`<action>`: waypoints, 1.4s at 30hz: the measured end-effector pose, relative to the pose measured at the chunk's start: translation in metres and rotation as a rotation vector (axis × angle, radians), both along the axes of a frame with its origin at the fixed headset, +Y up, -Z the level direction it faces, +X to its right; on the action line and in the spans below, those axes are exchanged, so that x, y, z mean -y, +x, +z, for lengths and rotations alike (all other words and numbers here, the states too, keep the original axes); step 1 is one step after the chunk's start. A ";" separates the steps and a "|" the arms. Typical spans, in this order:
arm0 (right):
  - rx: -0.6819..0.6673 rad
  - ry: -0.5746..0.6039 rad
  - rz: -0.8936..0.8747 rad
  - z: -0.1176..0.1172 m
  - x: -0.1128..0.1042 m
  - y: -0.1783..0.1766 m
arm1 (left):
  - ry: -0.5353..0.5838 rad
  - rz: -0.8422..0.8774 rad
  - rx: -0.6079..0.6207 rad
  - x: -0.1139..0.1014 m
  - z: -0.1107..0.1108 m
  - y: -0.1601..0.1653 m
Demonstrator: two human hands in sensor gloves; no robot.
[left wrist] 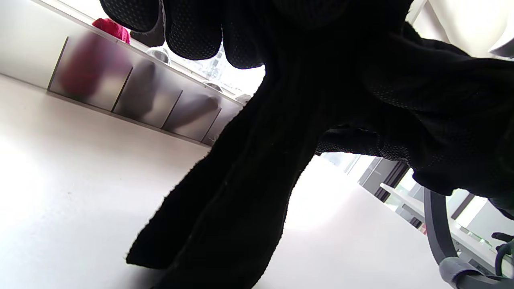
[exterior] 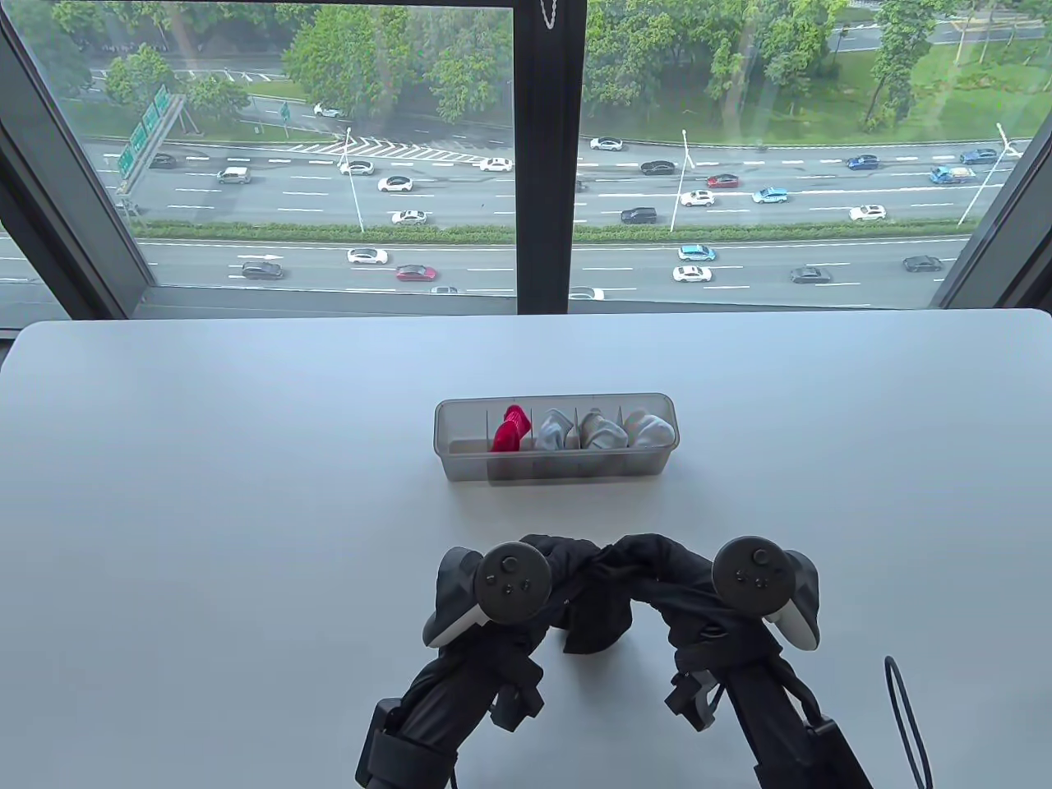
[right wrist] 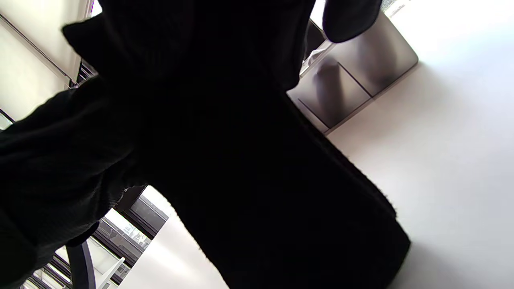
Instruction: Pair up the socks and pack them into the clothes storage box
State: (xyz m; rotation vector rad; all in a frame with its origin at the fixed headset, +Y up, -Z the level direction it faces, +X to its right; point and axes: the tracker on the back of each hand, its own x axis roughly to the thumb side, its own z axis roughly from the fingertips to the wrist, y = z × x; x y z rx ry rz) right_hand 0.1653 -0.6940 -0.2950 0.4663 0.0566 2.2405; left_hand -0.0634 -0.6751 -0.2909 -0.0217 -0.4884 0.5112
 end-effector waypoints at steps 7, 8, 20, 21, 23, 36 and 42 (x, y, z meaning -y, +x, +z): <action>-0.045 -0.003 0.034 0.006 -0.018 -0.001 | -0.014 0.058 0.046 -0.008 0.003 -0.004; -0.038 -0.008 0.039 0.006 -0.017 0.000 | -0.017 0.050 0.050 -0.008 0.004 -0.003; -0.040 0.069 -0.100 0.013 -0.029 0.009 | -0.253 0.212 0.213 -0.013 -0.004 -0.013; -0.060 0.053 -0.113 0.013 -0.030 0.008 | -0.305 0.235 0.249 -0.012 -0.005 -0.014; -0.086 -0.038 -0.105 0.011 -0.031 0.006 | -0.517 0.293 0.316 -0.004 -0.010 -0.015; -0.075 -0.228 0.409 -0.004 0.032 0.002 | -0.398 -0.326 0.212 0.047 -0.003 0.021; -0.265 -0.470 0.607 -0.003 0.058 -0.009 | -0.696 -0.420 0.282 0.079 -0.001 0.034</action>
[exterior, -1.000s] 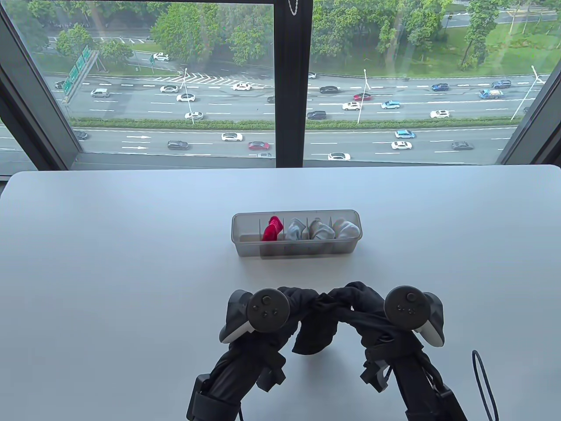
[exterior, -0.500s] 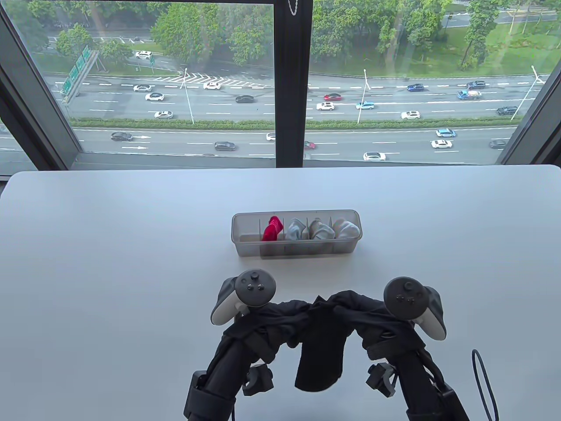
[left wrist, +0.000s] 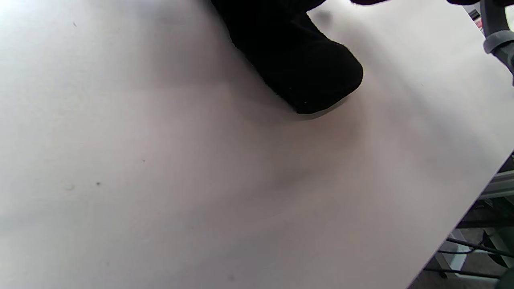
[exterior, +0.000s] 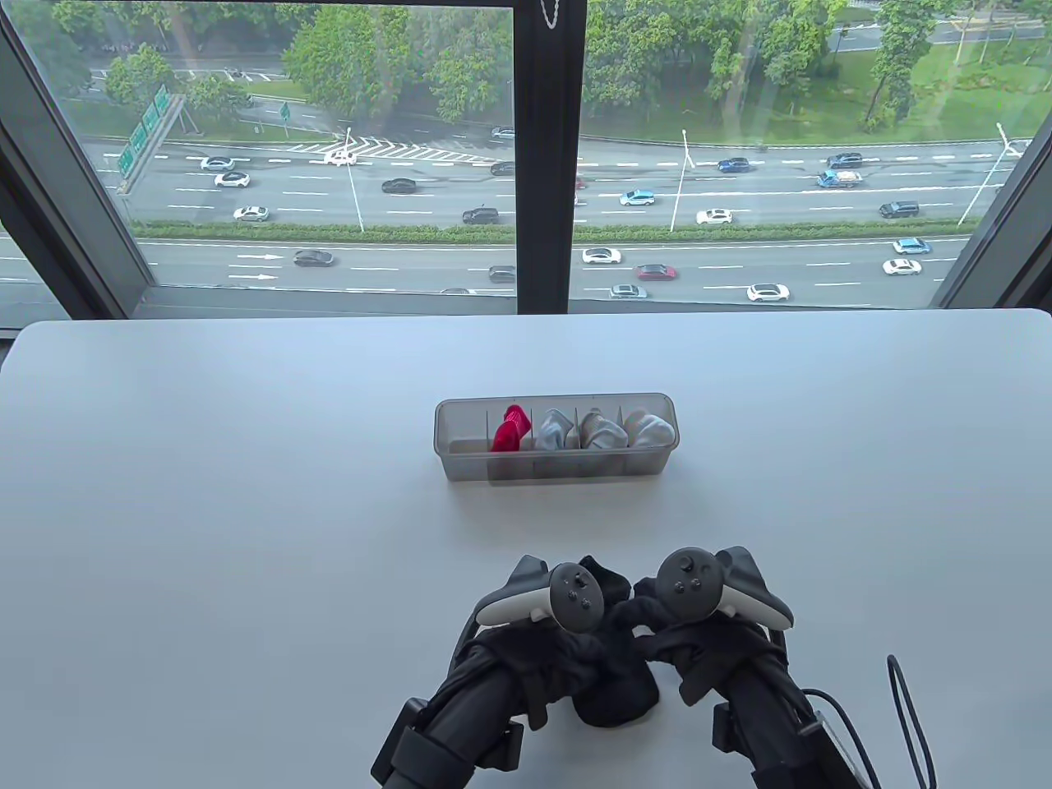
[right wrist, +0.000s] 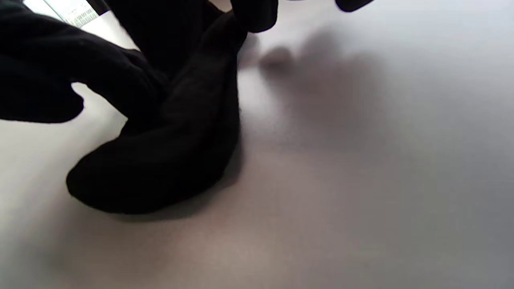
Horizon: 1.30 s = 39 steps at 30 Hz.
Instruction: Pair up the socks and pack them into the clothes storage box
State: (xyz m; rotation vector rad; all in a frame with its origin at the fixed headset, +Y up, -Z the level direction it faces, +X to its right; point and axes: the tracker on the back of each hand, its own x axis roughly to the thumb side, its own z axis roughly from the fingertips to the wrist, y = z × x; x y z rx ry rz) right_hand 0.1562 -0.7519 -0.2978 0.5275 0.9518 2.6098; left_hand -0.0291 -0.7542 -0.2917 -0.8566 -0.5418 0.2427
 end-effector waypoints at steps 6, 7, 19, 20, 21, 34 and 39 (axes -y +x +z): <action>-0.066 -0.105 0.094 0.005 0.022 -0.014 | -0.038 -0.017 -0.055 0.012 -0.012 -0.019; -0.043 -0.055 0.110 0.005 0.024 -0.017 | -0.052 0.003 -0.057 0.013 -0.012 -0.019; 0.195 -0.060 -0.166 -0.001 0.031 -0.012 | 0.170 -0.035 -0.101 0.012 -0.011 -0.014; 0.220 -0.052 -0.192 -0.001 0.032 -0.011 | 0.222 0.005 -0.139 0.010 -0.012 -0.015; 0.219 -0.064 -0.208 -0.001 0.032 -0.009 | 0.224 0.043 -0.156 0.011 -0.013 -0.016; 0.237 -0.107 -0.308 -0.002 0.031 -0.004 | 0.103 0.097 -0.177 0.013 -0.014 -0.021; 0.237 -0.089 -0.273 -0.001 0.032 -0.007 | 0.113 0.122 -0.188 0.012 -0.014 -0.021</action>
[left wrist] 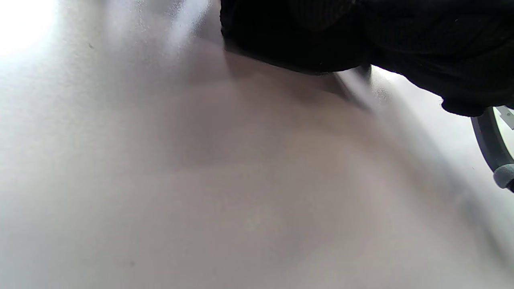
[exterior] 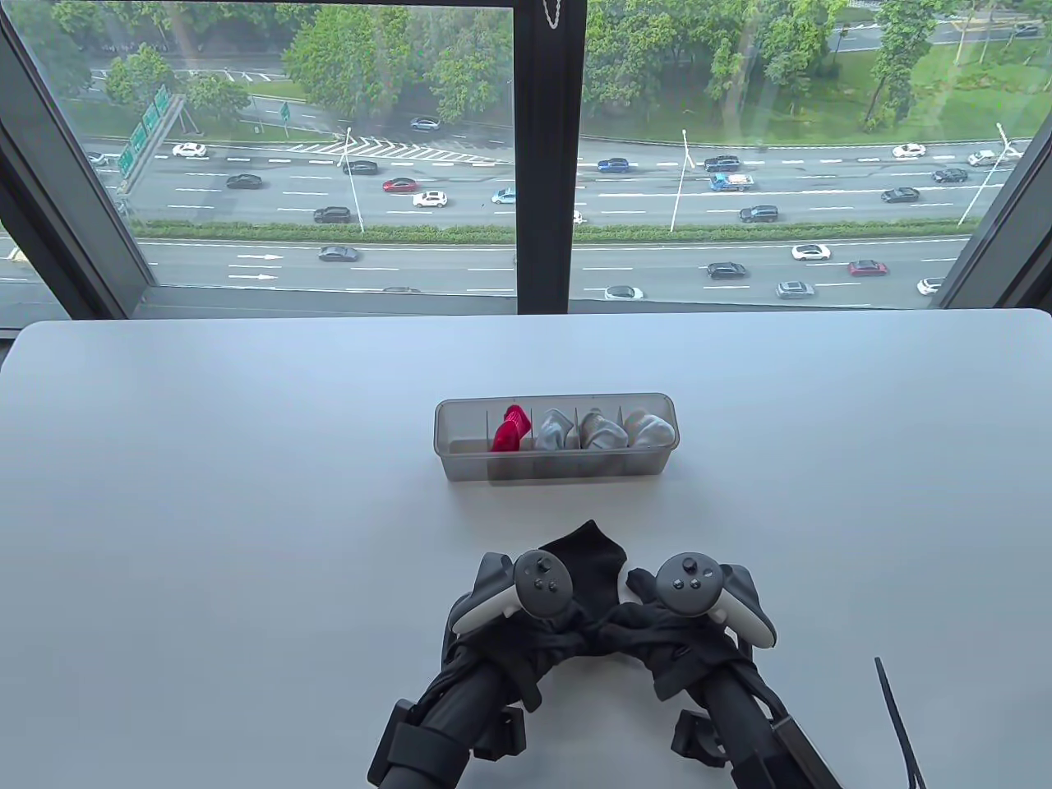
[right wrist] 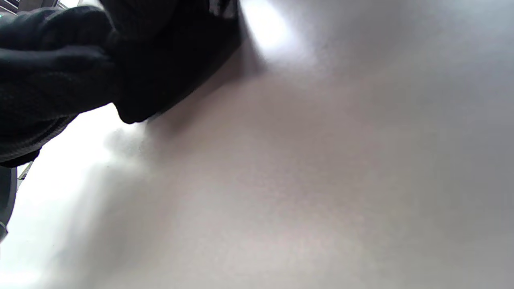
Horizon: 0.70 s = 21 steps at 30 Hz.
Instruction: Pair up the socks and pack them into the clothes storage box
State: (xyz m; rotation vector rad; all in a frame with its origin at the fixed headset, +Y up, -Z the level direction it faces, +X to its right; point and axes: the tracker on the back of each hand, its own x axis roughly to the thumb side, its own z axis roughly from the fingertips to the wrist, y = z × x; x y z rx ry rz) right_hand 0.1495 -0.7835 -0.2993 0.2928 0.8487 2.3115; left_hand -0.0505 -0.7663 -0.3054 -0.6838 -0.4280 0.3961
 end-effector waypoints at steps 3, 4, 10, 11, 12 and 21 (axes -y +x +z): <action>0.011 -0.022 -0.028 0.001 0.001 -0.002 | -0.031 0.019 0.002 0.002 0.001 0.000; 0.015 -0.020 -0.027 0.001 0.001 -0.002 | -0.029 0.017 0.006 0.001 0.001 0.000; 0.008 -0.023 0.002 0.002 0.000 -0.006 | 0.022 -0.021 0.015 0.000 0.005 0.007; 0.022 -0.016 -0.001 0.002 0.000 -0.006 | 0.049 -0.029 0.007 0.000 0.006 0.008; 0.025 -0.019 -0.005 0.001 0.001 -0.006 | 0.066 -0.042 0.001 0.000 0.006 0.009; -0.077 -0.019 0.033 0.001 0.001 -0.004 | 0.021 -0.027 0.008 0.000 0.005 0.008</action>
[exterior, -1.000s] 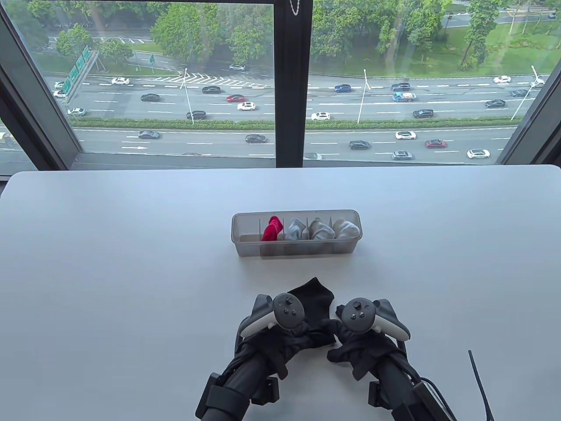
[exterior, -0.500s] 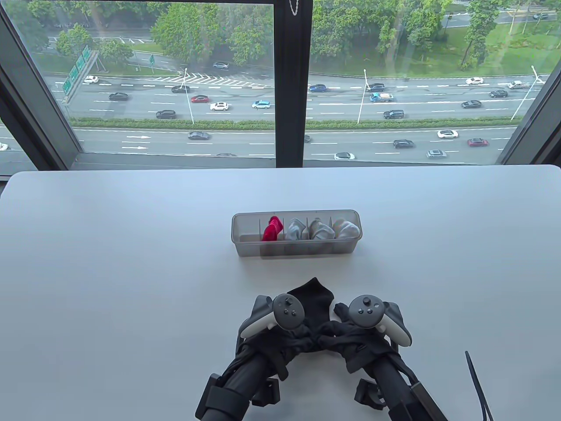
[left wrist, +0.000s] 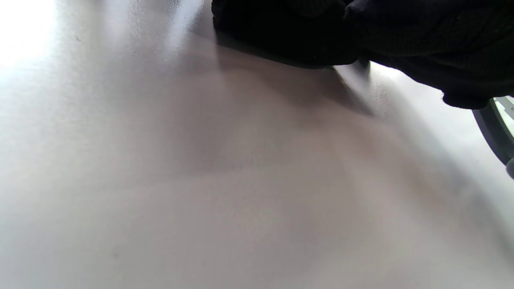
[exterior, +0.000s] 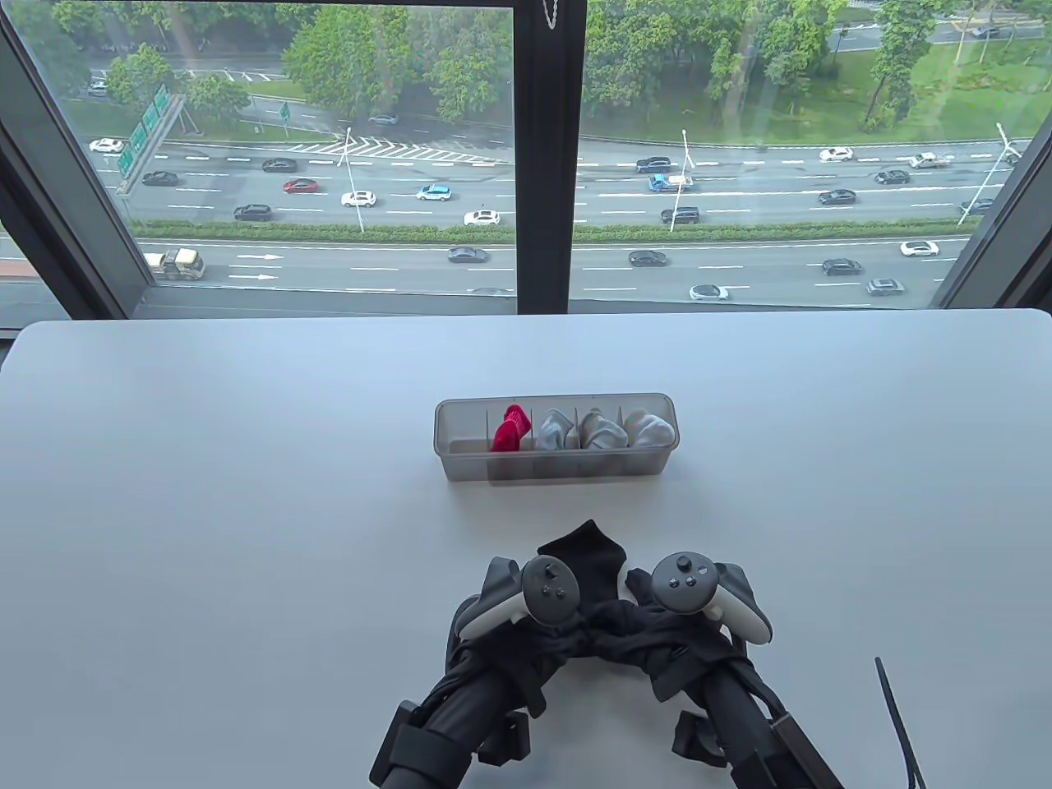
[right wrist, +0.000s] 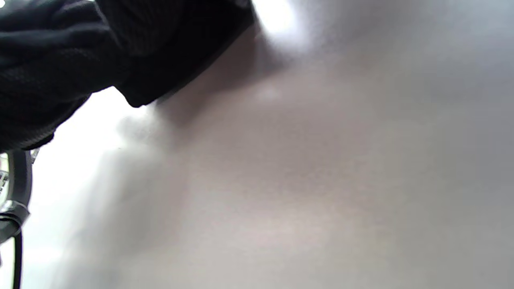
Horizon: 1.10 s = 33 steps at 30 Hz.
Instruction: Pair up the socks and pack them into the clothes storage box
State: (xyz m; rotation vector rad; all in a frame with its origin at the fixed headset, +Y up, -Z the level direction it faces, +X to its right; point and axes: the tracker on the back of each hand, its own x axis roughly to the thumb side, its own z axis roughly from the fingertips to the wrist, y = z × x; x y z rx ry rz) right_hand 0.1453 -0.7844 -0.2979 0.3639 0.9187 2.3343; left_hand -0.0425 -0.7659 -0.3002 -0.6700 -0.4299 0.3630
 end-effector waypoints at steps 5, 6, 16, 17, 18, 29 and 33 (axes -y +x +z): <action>0.037 0.011 0.000 0.001 0.002 -0.003 | 0.017 0.000 0.005 0.001 0.002 -0.001; 0.047 0.007 -0.014 0.001 0.002 -0.003 | 0.015 0.002 0.010 0.000 0.002 -0.001; 0.044 -0.011 -0.068 0.000 0.002 0.000 | 0.100 -0.051 -0.004 -0.001 0.004 0.001; 0.050 0.000 -0.058 0.001 0.002 0.000 | 0.100 -0.052 -0.004 -0.001 0.004 0.001; 0.050 0.025 -0.031 0.001 0.002 -0.001 | 0.097 -0.051 -0.002 -0.001 0.003 0.002; 0.163 -0.052 -0.169 -0.001 0.002 0.000 | 0.177 -0.070 -0.017 -0.003 0.005 0.005; 0.118 0.006 -0.107 0.000 0.001 0.000 | 0.172 -0.075 -0.013 -0.003 0.005 0.003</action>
